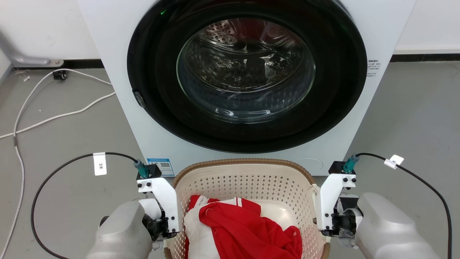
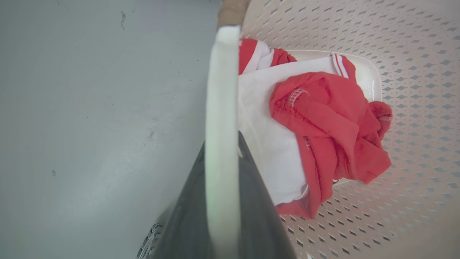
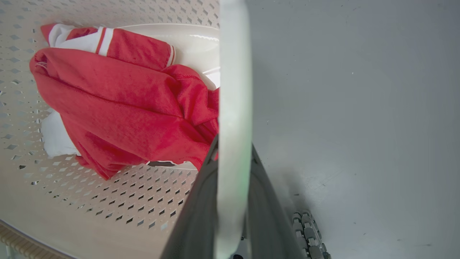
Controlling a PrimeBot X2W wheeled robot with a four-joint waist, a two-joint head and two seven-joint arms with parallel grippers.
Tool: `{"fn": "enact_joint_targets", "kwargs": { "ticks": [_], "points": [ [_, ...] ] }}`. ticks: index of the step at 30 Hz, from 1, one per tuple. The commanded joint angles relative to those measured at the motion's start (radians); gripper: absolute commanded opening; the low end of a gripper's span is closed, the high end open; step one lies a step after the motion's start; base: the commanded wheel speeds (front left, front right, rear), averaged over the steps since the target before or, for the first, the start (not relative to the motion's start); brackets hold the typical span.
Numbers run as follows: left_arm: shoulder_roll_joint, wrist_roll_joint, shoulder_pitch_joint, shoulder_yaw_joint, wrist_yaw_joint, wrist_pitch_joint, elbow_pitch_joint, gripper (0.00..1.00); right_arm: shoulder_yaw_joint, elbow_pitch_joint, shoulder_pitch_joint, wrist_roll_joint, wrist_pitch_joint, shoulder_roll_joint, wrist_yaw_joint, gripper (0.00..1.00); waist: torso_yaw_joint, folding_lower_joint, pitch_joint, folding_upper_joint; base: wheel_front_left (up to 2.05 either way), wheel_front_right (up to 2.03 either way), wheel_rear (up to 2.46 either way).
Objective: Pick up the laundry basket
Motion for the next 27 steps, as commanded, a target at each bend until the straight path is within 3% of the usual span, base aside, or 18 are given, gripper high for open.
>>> {"fn": "enact_joint_targets", "kwargs": {
  "ticks": [1,27],
  "points": [
    [-0.011,-0.009,-0.012,-0.004,-0.002,-0.005,-0.004,0.00,-0.002,-0.006,-0.004,0.003,-0.003,0.011,0.012,0.00,0.000,0.0001,0.000,0.0000,0.00,0.00,0.00],
    [-0.009,-0.046,-0.024,-0.035,-0.002,-0.013,-0.001,0.00,-0.032,-0.005,0.011,-0.013,0.014,0.006,0.012,0.00,0.000,0.0001,0.000,0.0000,0.00,0.00,0.00]
  ]
}}
